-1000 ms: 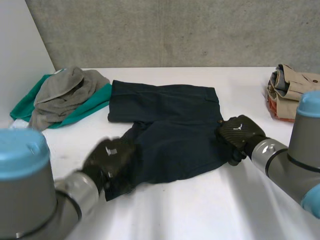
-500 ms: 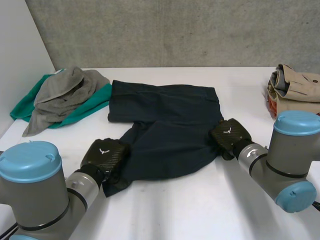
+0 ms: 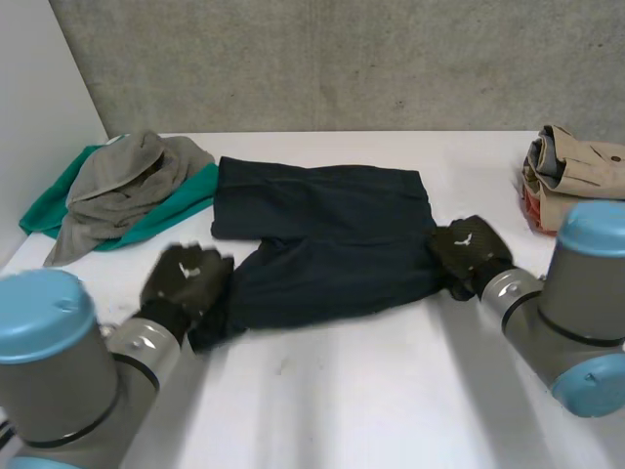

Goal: Fold the laundry.

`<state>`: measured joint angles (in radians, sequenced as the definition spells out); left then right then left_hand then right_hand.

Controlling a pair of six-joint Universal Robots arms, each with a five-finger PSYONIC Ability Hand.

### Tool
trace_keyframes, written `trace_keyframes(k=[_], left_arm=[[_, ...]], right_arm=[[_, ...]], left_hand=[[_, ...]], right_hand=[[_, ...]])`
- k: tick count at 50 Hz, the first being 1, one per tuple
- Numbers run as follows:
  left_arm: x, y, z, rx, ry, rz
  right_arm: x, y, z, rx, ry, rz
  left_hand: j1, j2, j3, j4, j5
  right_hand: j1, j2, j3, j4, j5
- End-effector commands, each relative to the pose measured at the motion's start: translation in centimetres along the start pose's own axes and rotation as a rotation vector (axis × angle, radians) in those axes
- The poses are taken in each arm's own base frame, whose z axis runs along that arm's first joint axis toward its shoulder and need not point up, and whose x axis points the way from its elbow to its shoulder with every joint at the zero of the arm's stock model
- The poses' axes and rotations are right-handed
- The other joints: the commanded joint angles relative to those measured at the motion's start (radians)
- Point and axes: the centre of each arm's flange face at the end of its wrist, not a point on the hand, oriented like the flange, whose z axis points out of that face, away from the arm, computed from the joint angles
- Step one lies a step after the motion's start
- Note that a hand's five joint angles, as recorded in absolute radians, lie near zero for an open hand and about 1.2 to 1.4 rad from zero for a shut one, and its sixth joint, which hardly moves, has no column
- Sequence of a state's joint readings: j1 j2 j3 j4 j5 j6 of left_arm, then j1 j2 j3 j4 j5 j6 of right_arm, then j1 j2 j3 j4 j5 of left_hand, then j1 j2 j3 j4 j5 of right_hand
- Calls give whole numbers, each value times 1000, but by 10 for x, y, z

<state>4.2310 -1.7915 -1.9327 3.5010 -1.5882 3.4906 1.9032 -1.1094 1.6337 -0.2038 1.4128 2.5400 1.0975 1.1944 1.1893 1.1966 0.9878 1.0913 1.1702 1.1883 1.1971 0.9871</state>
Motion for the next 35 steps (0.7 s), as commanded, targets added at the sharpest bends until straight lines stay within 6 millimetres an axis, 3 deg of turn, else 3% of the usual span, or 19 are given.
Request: trace_keyframes(k=[1, 6, 10, 13, 16, 19, 24, 27, 28, 31, 33, 34, 35], left_arm=[[-23, -68, -39, 169, -47, -12], [-36, -112, -63, 267, -54, -14], [-44, -137, -67, 325, -45, -19], [-49, -148, -63, 353, -52, -21], [-45, -141, -45, 315, -32, -19], [-41, -129, -24, 260, -17, -19], [-33, -103, 33, 161, 11, -21], [-33, -98, 61, 157, 6, -20], [-38, -99, 79, 170, -10, -15], [-51, -107, 105, 222, -50, -20], [-64, -132, 124, 341, -98, -11], [-77, -159, 130, 464, -148, -11], [-81, -171, 132, 520, -166, -9]], right_arm=[[31, -49, -47, 0, 60, -58], [66, -113, -90, 154, 173, -108], [82, -142, -108, 230, 233, -117], [87, -151, -109, 246, 242, -119], [86, -149, -97, 230, 229, -116], [80, -131, -71, 162, 190, -109], [71, -106, -39, 73, 164, -101], [67, -93, -17, 33, 157, -93], [67, -90, -11, 28, 158, -91], [74, -93, 16, 83, 219, -89], [82, -111, 30, 189, 295, -83], [88, -123, 34, 258, 342, -75], [91, -129, 36, 293, 364, -69]], left_hand=[[299, 202, 207, 200, 234], [299, 202, 207, 200, 234], [299, 202, 207, 200, 234], [299, 202, 207, 200, 234], [299, 202, 207, 200, 234], [299, 202, 207, 200, 234], [299, 202, 207, 200, 234], [299, 202, 207, 200, 234], [299, 202, 207, 200, 234], [299, 202, 207, 200, 234], [299, 202, 207, 200, 234], [299, 202, 207, 200, 234], [299, 202, 207, 200, 234]], right_hand=[[305, 226, 208, 199, 235], [305, 226, 208, 199, 235], [305, 226, 208, 199, 235], [305, 226, 208, 199, 235], [305, 226, 208, 199, 235], [305, 226, 208, 199, 235], [305, 226, 208, 199, 235], [305, 226, 208, 199, 235], [305, 226, 208, 199, 235], [305, 226, 208, 199, 235], [305, 226, 208, 199, 235], [305, 226, 208, 199, 235], [305, 226, 208, 199, 235]])
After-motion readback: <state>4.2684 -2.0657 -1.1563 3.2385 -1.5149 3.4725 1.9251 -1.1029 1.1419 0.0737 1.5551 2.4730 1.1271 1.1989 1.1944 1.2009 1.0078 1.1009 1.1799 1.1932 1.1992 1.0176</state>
